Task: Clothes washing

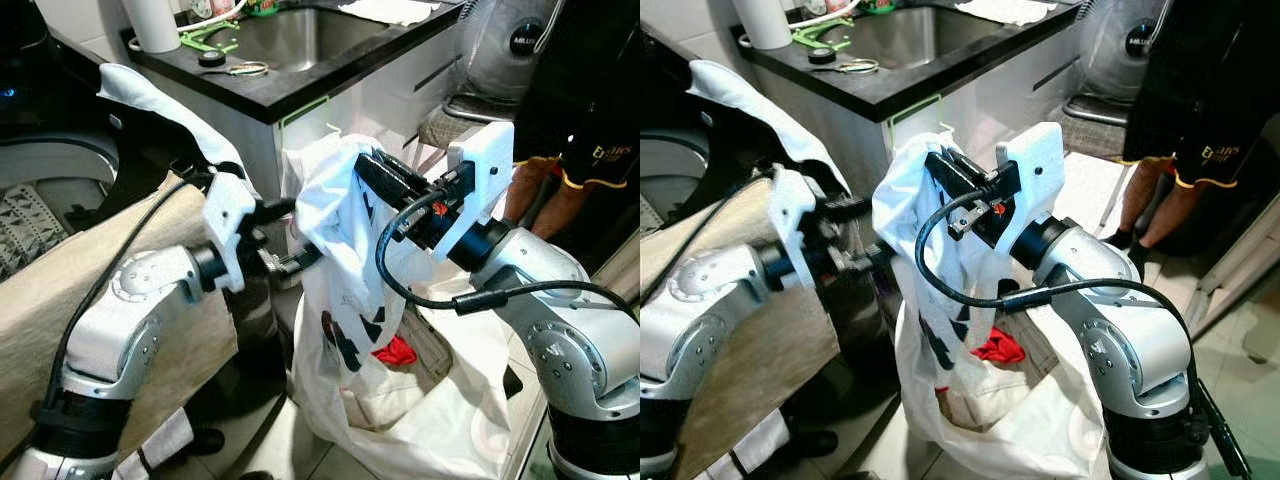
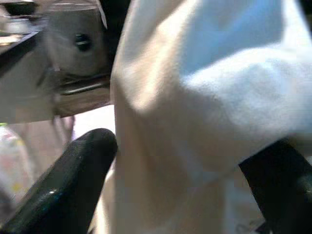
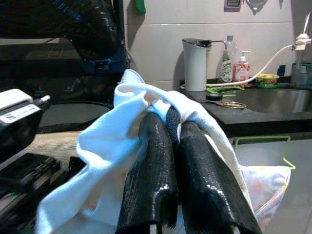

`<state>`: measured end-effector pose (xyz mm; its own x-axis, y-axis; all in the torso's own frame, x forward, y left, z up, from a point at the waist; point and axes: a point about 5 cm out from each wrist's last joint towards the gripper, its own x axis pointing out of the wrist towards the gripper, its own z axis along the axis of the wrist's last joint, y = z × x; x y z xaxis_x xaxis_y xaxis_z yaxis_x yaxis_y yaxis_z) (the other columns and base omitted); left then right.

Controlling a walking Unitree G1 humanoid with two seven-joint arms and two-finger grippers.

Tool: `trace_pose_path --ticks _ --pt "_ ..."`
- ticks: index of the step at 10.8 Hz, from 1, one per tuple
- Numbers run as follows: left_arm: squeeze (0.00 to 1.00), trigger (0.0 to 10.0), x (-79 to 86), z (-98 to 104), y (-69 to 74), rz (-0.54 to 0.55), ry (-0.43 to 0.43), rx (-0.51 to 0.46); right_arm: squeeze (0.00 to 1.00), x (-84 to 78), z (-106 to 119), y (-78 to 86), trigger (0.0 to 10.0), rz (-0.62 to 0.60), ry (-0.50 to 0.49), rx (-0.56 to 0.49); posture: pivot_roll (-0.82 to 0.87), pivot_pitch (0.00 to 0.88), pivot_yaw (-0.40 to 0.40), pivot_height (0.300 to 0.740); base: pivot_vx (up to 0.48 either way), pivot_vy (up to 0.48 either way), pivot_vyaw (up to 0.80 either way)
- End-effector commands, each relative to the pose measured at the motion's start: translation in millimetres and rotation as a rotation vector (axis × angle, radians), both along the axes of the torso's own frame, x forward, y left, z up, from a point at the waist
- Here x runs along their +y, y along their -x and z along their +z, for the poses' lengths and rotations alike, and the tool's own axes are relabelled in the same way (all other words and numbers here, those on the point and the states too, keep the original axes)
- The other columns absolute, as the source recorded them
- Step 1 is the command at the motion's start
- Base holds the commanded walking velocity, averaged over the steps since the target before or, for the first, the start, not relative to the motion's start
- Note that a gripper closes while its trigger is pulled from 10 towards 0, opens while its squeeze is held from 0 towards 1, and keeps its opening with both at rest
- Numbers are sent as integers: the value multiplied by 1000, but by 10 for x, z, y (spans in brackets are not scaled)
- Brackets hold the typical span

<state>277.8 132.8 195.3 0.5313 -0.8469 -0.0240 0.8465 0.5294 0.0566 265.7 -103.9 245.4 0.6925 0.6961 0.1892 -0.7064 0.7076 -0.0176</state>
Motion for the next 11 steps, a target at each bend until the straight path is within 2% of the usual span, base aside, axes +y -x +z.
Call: trace_pose_path --ticks 1,2,5,8,9,11 --pt "816 10000 -62 26 60 -60 23 12 0 22 66 25 10000 16 -8 -24 -43 0 47 740 0 0 0" --pt "0 10000 -107 19 56 -72 53 22 0 31 65 21 10000 15 -9 -21 -41 0 45 740 0 0 0" --pt "0 10000 -250 -78 106 -182 95 109 0 61 56 18 10000 21 -13 -12 -48 0 46 740 0 0 0" --pt "0 10000 -264 -103 81 -190 72 99 0 48 54 11 10000 10 -12 -12 -55 0 49 740 0 0 0" --pt "0 0 -237 -86 91 -207 88 111 0 35 50 11 10000 5 -9 -12 -55 0 48 740 0 0 0" --pt "0 0 -226 -89 95 -205 91 111 0 25 47 9 10000 1 -10 -11 -55 0 49 740 0 0 0"
